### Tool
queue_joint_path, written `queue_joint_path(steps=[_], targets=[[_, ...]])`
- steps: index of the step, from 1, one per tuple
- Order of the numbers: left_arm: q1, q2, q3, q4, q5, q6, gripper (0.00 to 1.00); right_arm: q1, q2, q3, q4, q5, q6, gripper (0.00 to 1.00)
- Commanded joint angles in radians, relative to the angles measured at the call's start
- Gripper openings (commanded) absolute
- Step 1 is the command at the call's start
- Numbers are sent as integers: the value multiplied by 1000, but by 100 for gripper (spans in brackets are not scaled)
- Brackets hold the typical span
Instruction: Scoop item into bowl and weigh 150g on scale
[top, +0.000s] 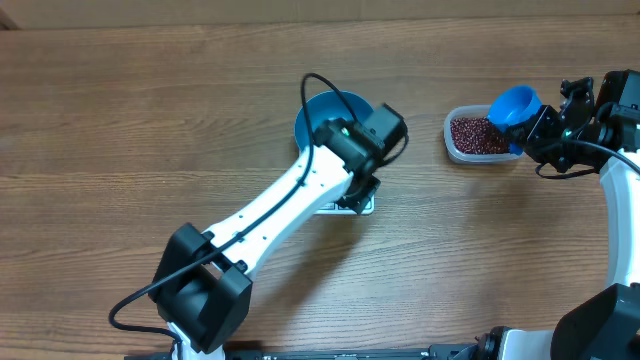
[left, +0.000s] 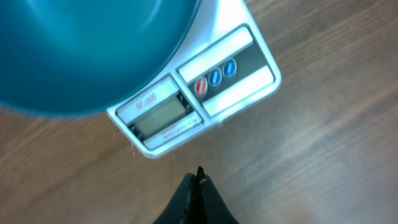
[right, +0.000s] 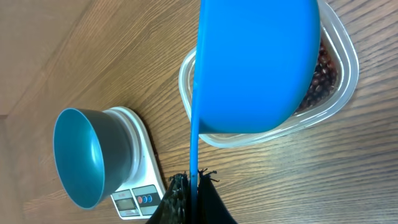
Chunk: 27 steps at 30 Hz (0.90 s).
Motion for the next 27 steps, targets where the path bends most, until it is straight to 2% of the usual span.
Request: queue_joint_path(steps=[1, 4, 10, 17, 22, 27], targets=[[-23, -20, -90, 102, -85, 52, 4, 4, -9, 13, 6, 12, -23, 4], [-21, -20, -138, 193, -90, 77, 4, 4, -9, 13, 6, 24, -26, 4], [-9, -20, -156, 237, -80, 100, 4, 4, -9, 14, 8, 26, -26, 4], [-11, -22, -154, 284, -92, 245, 4, 4, -9, 13, 11, 26, -26, 4], [-11, -31, -88, 256, -82, 237, 4, 4, -9, 13, 8, 26, -26, 4], [-10, -19, -122, 333, -2, 73, 4, 4, -9, 14, 12, 26, -26, 4]])
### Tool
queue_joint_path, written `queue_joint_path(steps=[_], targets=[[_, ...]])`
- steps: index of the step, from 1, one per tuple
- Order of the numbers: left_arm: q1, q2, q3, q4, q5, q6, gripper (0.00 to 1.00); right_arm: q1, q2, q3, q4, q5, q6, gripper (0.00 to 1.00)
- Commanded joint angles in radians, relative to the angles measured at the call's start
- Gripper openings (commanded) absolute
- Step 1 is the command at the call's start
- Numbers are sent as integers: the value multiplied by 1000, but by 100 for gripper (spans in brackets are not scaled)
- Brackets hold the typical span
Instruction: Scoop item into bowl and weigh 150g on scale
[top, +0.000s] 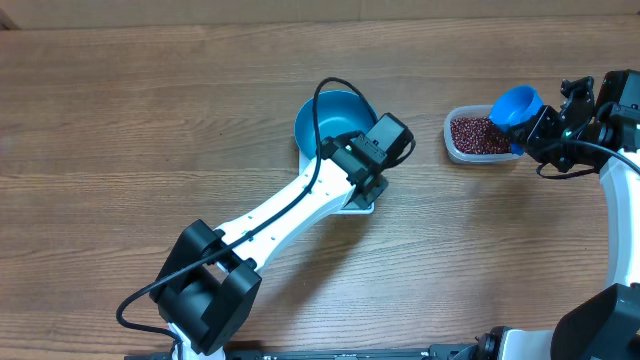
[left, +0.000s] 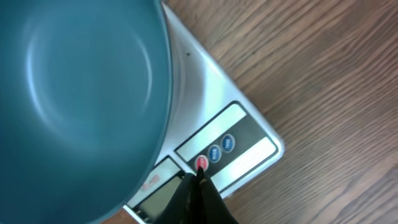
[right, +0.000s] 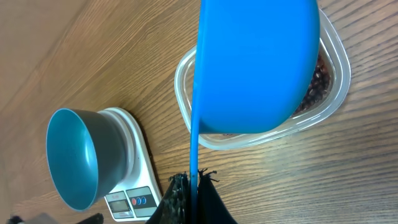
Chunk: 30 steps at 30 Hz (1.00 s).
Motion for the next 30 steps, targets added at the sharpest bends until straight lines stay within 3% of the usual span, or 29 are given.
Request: queue_joint_path(steps=[1, 12, 18, 30], targets=[[4, -15, -23, 47, 40, -105, 4, 4, -9, 14, 8, 10, -10, 4], [2, -11, -171, 175, 38, -138, 4, 4, -9, 13, 8, 10, -9, 4], [2, -11, -222, 239, -72, -138, 4, 4, -9, 14, 8, 11, -10, 4], [5, -11, -268, 360, -49, -137, 4, 4, -9, 13, 8, 36, -10, 4]])
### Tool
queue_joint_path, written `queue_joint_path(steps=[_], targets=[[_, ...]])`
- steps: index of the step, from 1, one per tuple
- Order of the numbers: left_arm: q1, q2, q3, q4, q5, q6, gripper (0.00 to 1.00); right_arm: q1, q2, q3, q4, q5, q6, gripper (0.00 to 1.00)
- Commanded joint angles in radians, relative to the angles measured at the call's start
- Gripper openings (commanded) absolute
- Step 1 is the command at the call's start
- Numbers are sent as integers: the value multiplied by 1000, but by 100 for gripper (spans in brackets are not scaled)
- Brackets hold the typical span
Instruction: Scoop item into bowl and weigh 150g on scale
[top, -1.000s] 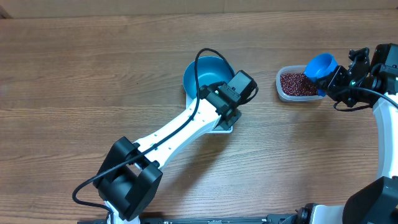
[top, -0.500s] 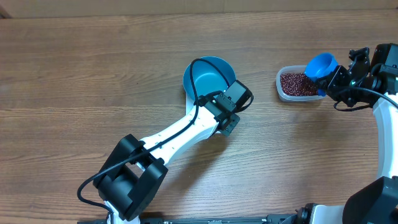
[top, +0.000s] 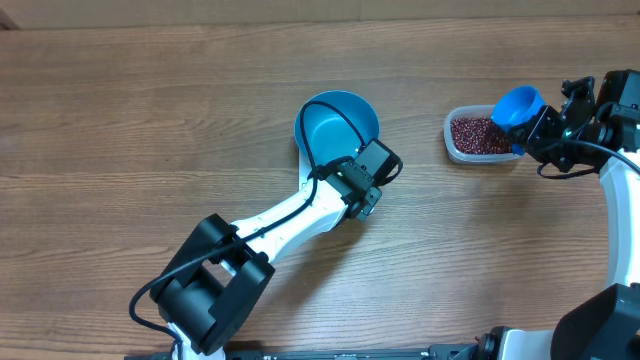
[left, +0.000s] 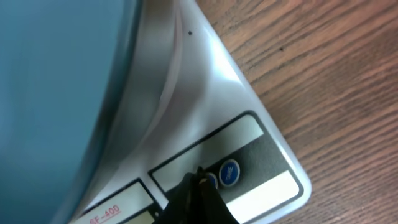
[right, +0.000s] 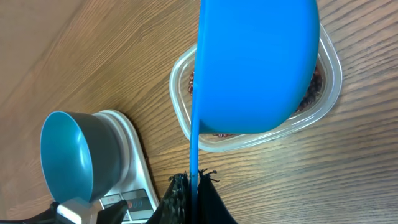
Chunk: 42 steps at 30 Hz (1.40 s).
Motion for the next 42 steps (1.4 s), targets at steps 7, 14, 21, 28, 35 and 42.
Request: queue_joint_path(steps=[7, 14, 21, 28, 35, 42], targets=[[6, -7, -43, 62, -21, 0, 4, 4, -9, 13, 2, 16, -9, 4], [6, -5, -45, 58, -61, 36, 4, 4, -9, 13, 2, 16, -10, 4], [6, -5, -45, 27, -66, 36, 4, 4, -9, 13, 2, 16, -10, 4], [6, -5, -45, 4, -61, 35, 4, 4, -9, 13, 3, 16, -10, 4], [6, -5, -45, -13, -29, 36, 4, 4, -9, 13, 3, 16, -10, 4], [6, 0, -45, -29, -2, 43, 4, 4, -9, 13, 6, 16, -10, 4]])
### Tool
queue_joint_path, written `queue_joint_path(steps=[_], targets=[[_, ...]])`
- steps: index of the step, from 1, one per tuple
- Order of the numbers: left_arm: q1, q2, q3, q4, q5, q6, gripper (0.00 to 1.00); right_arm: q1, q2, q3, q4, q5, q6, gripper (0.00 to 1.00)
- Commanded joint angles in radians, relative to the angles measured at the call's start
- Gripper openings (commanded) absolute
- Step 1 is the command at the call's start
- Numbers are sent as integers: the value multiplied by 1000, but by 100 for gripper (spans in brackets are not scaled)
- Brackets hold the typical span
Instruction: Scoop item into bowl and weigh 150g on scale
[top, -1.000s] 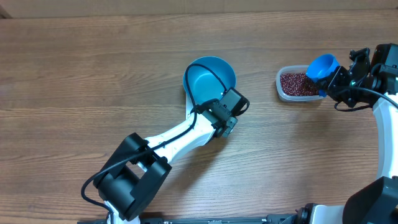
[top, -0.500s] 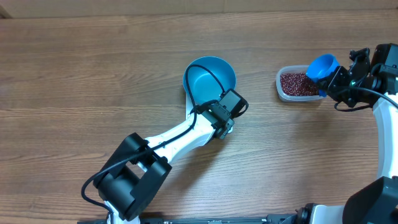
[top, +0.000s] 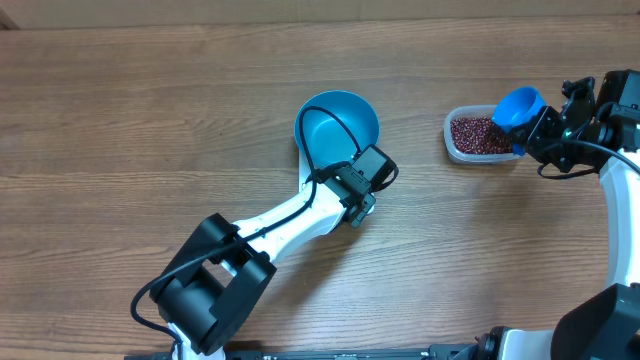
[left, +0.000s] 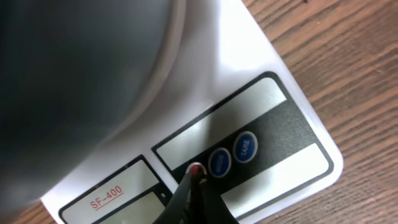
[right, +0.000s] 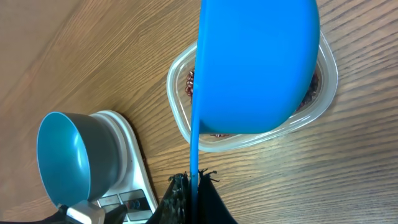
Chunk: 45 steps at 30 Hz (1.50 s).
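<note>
A teal bowl (top: 338, 120) stands empty on the white scale (left: 267, 81). My left gripper (left: 196, 172) is shut, its tip resting on the red button (left: 195, 168) beside two blue buttons. The scale's display is partly hidden under the fingers. At the right, my right gripper (right: 193, 177) is shut on the handle of a blue scoop (right: 255, 62), held above the clear tub of red beans (top: 478, 135). The scoop's underside faces the wrist camera, so its contents are hidden. In the overhead view the scoop (top: 517, 107) hangs over the tub's right end.
The wooden table (top: 150, 130) stretches bare to the left and front. My left arm (top: 270, 225) crosses diagonally from the near edge to the scale. The right arm (top: 615, 200) stands along the right edge.
My left gripper has shifted slightly, its tip now on the red button instead of hiding between the red and blue buttons. The right gripper with the scoop has barely moved.
First my shut left gripper hung above the table just past the scale's front. It then stood over the red button, then low over the button panel, and now touches the red button. The right gripper held the scoop above the bean tub throughout.
</note>
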Motion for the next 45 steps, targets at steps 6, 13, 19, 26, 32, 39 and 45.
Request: queue_joint_path(steps=[6, 13, 19, 26, 32, 39, 45], targets=[[6, 24, -7, 5, 20, 16, 4, 4, -9, 13, 8, 6, -9, 4], [6, 34, -3, 6, 11, 11, 4, 4, -9, 13, 8, 6, -9, 4], [21, 34, -3, 10, 6, -7, 4, 4, -9, 13, 8, 6, -9, 4], [38, 34, -3, 13, 21, -14, 4, 4, -9, 13, 8, 6, -9, 4], [37, 34, -3, 13, 39, 10, 4, 4, -9, 13, 8, 6, -9, 4], [37, 34, -3, 28, 65, 47, 4, 4, -9, 13, 8, 6, -9, 4], [37, 34, -3, 28, 65, 47, 4, 4, -9, 14, 8, 6, -9, 4]])
